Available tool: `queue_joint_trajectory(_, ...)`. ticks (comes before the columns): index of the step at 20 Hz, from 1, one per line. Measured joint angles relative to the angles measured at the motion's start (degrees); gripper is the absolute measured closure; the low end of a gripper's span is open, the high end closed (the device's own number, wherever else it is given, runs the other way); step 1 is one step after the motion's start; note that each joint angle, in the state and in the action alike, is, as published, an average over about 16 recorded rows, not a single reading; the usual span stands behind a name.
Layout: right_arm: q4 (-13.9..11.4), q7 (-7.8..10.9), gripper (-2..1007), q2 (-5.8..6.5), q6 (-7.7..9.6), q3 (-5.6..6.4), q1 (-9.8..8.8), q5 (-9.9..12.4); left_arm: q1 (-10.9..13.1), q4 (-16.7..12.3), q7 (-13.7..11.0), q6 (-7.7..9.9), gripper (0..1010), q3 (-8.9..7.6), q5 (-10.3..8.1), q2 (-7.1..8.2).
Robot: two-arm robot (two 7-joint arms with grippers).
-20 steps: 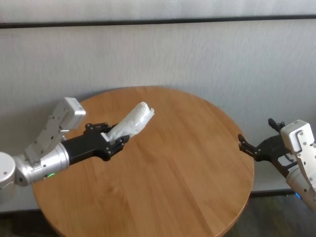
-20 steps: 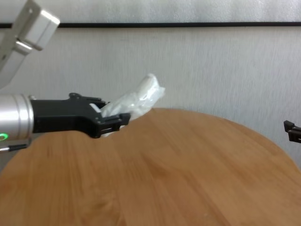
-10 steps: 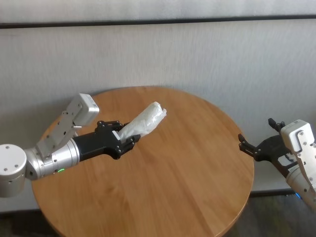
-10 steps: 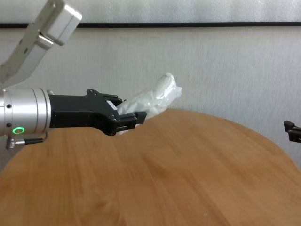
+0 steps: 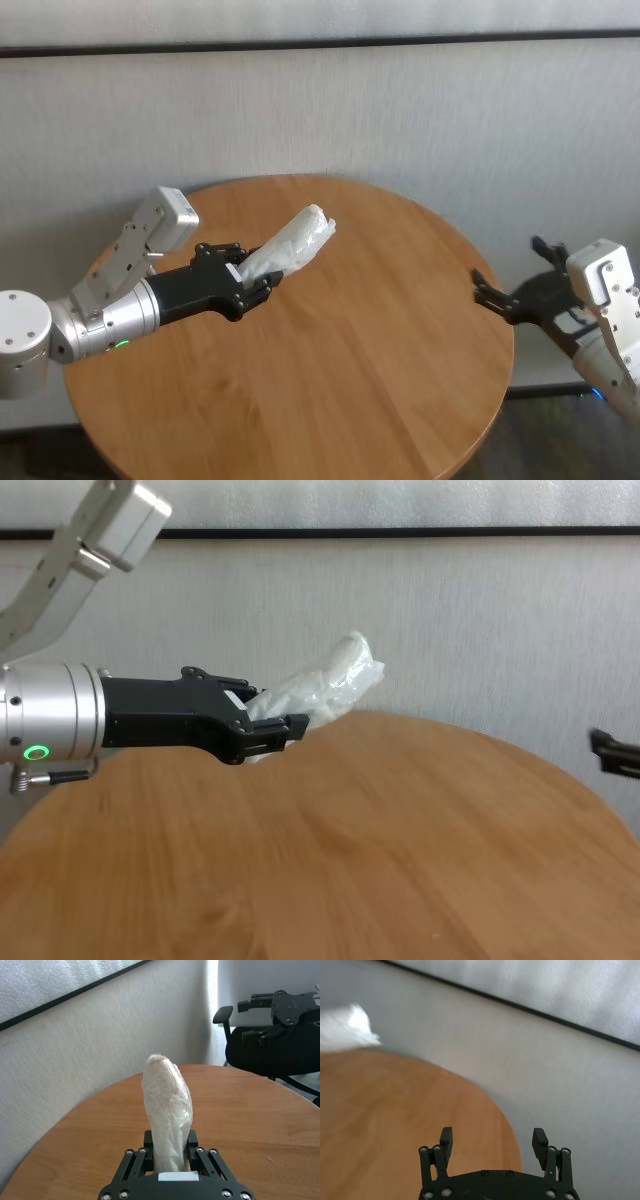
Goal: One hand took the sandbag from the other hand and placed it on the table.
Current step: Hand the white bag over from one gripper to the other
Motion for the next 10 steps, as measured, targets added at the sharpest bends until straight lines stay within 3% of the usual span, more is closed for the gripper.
queue_joint_trajectory(4,-2.0,4.84,4,-0.47,0.0,0.81,-0.71,4.73,0.01,0.02,0.01,0.0,606,-0.02,0.02,0.02)
queue_joint_trajectory(10,-4.68,13.58,4,-1.99,1.82,2.32,-2.03,15.23,0.04,0.06,0.04,-0.02,606,-0.04,0.07,0.03)
